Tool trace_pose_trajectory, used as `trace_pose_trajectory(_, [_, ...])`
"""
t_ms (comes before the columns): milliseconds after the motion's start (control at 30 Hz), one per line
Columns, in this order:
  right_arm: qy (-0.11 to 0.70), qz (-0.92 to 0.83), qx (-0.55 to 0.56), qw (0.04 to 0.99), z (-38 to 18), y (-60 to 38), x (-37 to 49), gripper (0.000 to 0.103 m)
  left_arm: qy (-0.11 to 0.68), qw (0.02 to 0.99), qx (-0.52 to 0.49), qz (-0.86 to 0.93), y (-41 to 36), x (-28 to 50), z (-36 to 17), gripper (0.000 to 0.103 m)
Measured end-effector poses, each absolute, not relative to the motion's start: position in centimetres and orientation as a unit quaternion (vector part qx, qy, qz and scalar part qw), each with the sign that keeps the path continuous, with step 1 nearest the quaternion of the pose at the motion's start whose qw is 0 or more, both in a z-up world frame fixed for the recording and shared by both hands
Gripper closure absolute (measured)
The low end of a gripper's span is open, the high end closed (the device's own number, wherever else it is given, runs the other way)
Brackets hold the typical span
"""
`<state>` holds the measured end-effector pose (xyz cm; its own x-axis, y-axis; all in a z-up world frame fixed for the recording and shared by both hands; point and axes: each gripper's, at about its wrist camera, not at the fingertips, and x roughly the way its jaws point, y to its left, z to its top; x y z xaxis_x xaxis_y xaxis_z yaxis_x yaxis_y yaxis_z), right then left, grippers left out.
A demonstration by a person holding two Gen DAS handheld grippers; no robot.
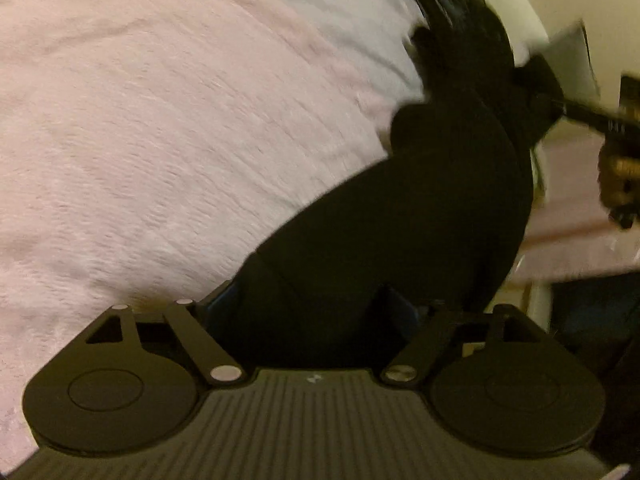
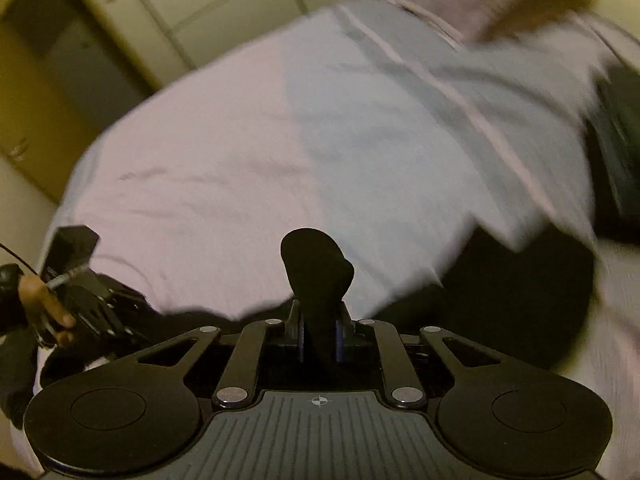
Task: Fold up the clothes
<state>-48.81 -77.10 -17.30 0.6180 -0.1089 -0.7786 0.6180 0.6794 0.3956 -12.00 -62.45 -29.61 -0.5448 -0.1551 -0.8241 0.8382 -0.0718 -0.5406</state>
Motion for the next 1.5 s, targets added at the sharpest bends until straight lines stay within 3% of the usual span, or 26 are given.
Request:
trace_pose_trajectory(33, [0.376, -0.216, 0.331, 0.838, -17.0, -76.9, -48.6, 0.091, 0.558, 0.372, 0.313, -0.673, -62.2, -12.7, -29.3, 0.056])
trace_pose_trajectory(100, [0.371, -0.214, 0.32, 0.845, -16.3, -76.5, -48.1, 0.091, 0.548, 0.408, 0.293, -0.669, -60.9, -11.6, -27.4, 0.084])
trace_pose_trajectory(133, [0.368, -0.212, 0.315, 0.849, -15.9, -76.3, -47.9, 0.091, 0.543, 0.426, 0.282, -0.666, -60.3, -11.1, -26.5, 0.091])
trace_pose_trajectory(200, [0.349, -0.187, 0.294, 0.87, -14.1, -76.6, -45.7, 0.091, 0.531, 0.462, 0.261, -0.66, -59.0, -10.0, -24.5, 0.094])
trace_pose_trajectory(500, [0.219, -0.013, 0.172, 0.96, -4.0, -78.5, -29.7, 0.092, 0.412, 0.708, 0.138, -0.557, -47.3, -0.4, -6.8, 0.094])
trace_pose_trajectory(633, [0.181, 0.045, 0.126, 0.974, -3.1, -78.1, -19.2, 0.091, 0.367, 0.79, 0.115, -0.476, -45.2, 4.2, -4.1, 0.09])
trace_pose_trajectory(667, [0.18, 0.051, 0.112, 0.976, -3.4, -77.9, -16.3, 0.091, 0.365, 0.807, 0.12, -0.449, -45.7, 5.6, -4.6, 0.085])
trace_pose_trajectory(733, [0.207, 0.043, 0.1, 0.972, -5.3, -77.3, -10.7, 0.082, 0.373, 0.83, 0.128, -0.394, -46.2, 8.0, -6.1, 0.057])
trace_pose_trajectory(767, [0.224, 0.016, 0.095, 0.97, -6.5, -76.9, -8.7, 0.056, 0.383, 0.837, 0.131, -0.367, -46.3, 9.1, -7.2, 0.057])
trace_pose_trajectory(800, [0.23, -0.015, 0.096, 0.968, -7.6, -76.7, -7.8, 0.04, 0.394, 0.844, 0.134, -0.339, -46.4, 10.3, -8.2, 0.057])
trace_pose_trajectory(900, [0.251, -0.063, 0.169, 0.951, -11.3, -76.8, -9.1, 0.039, 0.414, 0.845, 0.135, -0.31, -45.9, 10.3, -10.7, 0.055])
trace_pose_trajectory(1000, [0.302, -0.09, 0.217, 0.924, -15.7, -76.2, -13.2, 0.038, 0.439, 0.823, 0.135, -0.334, -44.1, 7.9, -13.5, 0.046])
trace_pose_trajectory(1200, [0.408, -0.133, 0.339, 0.837, -24.6, -72.2, -23.7, 0.038, 0.494, 0.711, 0.199, -0.459, -42.3, -1.6, -20.6, 0.045])
trace_pose_trajectory(1367, [0.446, -0.101, 0.418, 0.785, -29.2, -65.8, -27.4, 0.037, 0.418, 0.636, 0.366, -0.536, -41.5, -10.7, -24.6, 0.044])
trace_pose_trajectory(1433, [0.449, -0.094, 0.443, 0.771, -30.3, -63.9, -27.1, 0.037, 0.37, 0.631, 0.449, -0.513, -41.9, -12.5, -26.8, 0.051])
trace_pose_trajectory(1500, [0.445, -0.077, 0.464, 0.762, -31.2, -62.1, -26.5, 0.037, 0.363, 0.642, 0.443, -0.51, -41.5, -12.5, -26.6, 0.052])
